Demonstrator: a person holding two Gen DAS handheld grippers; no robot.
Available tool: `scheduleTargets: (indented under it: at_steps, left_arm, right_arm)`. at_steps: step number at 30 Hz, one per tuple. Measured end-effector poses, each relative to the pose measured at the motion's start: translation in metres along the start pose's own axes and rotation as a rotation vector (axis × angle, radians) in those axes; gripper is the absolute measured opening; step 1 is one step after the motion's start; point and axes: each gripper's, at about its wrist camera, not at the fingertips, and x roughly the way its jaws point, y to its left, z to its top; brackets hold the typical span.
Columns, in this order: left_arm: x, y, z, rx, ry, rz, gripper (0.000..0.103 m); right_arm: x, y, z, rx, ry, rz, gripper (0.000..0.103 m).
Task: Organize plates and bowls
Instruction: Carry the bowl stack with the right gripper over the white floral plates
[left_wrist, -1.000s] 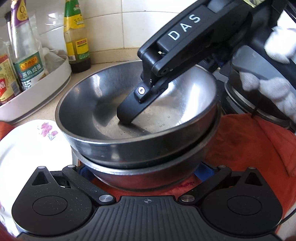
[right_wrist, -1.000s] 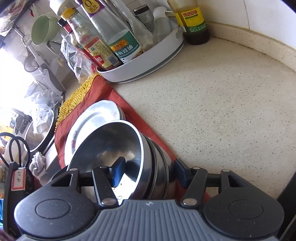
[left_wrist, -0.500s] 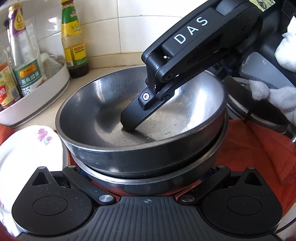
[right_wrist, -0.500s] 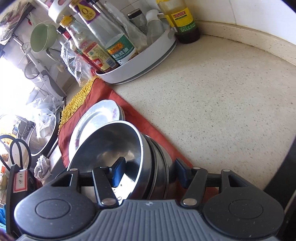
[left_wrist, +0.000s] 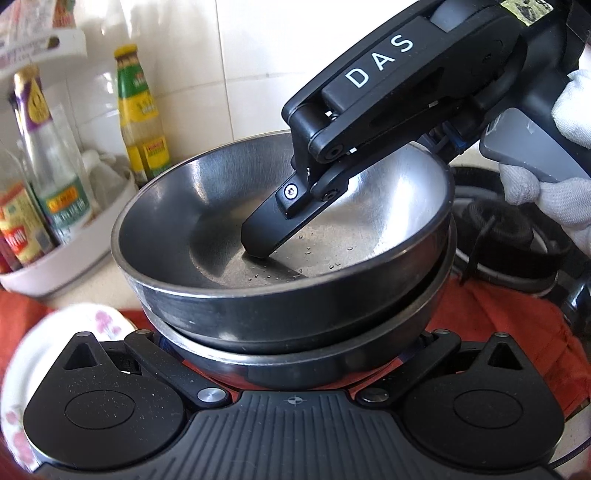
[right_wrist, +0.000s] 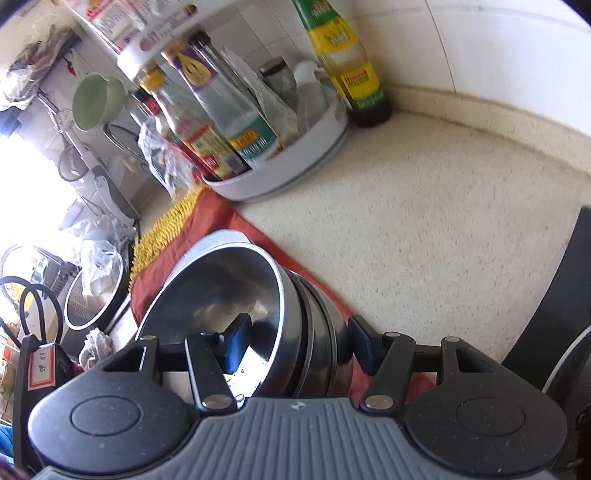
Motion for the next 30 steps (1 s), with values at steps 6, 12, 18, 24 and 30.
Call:
scheduleTargets:
  at_steps: [6,12,18,24,30]
  left_arm:
    - [-0.018,0.012,0.011,-0.005,-0.045,0.041,0.103]
    - [-0.038,0.035,0.014,-0.032,-0.073,0.097,0.103]
    - [-0.058,0.066,0.018,-0.054,-0.094,0.171,0.103]
    - [-0.08,0.098,0.012,-0.08,-0.107,0.241,0.103]
    - [-0.091,0.131,0.005,-0.103,-0.101,0.285,0.103]
  right_arm:
    - [-0.008,0.023,0.018,-0.042,-0.036,0.005,0.058]
    - [-0.002,0.052,0.038,-0.087,-0.05,0.026,0.058]
    - [0.015,0.088,0.06,-0.143,-0.066,0.066,0.058]
    - [0.037,0.125,0.079,-0.193,-0.071,0.109,0.058]
    - [0.063,0.15,0.09,-0.206,-0.059,0.146,0.058]
